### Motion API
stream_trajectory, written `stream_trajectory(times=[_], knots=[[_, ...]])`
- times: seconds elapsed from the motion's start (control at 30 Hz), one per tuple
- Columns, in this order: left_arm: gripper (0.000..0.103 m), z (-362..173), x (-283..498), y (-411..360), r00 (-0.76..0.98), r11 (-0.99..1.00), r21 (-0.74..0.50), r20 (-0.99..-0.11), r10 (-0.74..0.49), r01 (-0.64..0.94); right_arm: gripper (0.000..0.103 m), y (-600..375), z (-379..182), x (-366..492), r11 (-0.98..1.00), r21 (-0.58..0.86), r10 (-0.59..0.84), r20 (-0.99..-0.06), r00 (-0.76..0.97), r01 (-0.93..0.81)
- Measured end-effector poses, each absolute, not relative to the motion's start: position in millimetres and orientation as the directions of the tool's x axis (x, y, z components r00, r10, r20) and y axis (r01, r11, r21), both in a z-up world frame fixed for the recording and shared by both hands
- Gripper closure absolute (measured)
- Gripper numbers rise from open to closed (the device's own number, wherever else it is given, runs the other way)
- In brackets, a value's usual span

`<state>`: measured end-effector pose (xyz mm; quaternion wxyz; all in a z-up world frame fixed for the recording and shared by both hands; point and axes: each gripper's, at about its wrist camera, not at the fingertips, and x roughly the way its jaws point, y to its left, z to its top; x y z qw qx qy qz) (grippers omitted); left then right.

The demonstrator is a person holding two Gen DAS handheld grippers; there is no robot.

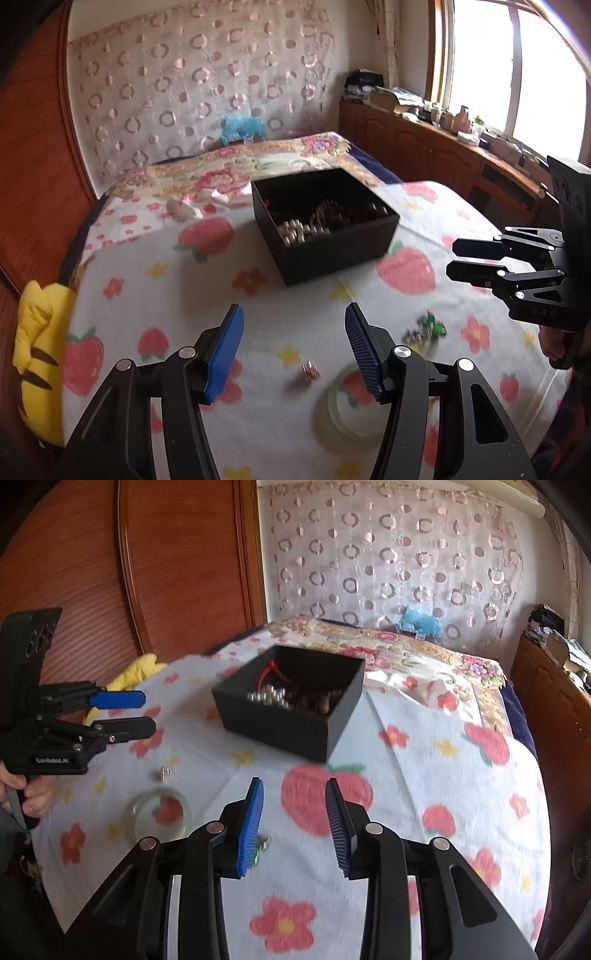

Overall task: Organize jewelry
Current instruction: 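Move the right gripper over the green pendant while the left approaches the jade bangle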

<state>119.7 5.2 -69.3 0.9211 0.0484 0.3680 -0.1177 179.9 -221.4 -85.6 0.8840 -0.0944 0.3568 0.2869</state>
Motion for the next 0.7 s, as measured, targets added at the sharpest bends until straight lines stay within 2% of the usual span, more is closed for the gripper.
stream_trajectory(times=[0.1, 0.7], knots=[[0.037, -75, 112, 1, 0.698, 0.968, 0.016, -0.696, -0.17, 0.251, 0.066, -223, -91, 171, 0.82, 0.053, 0.441, -0.694, 0.569, -0.571], [0.037, -104, 88, -21, 0.621, 0.952, -0.024, -0.752, -0.219, 0.306, 0.066, -215, -109, 142, 0.808, 0.036, 0.428, -0.723, 0.543, -0.588]])
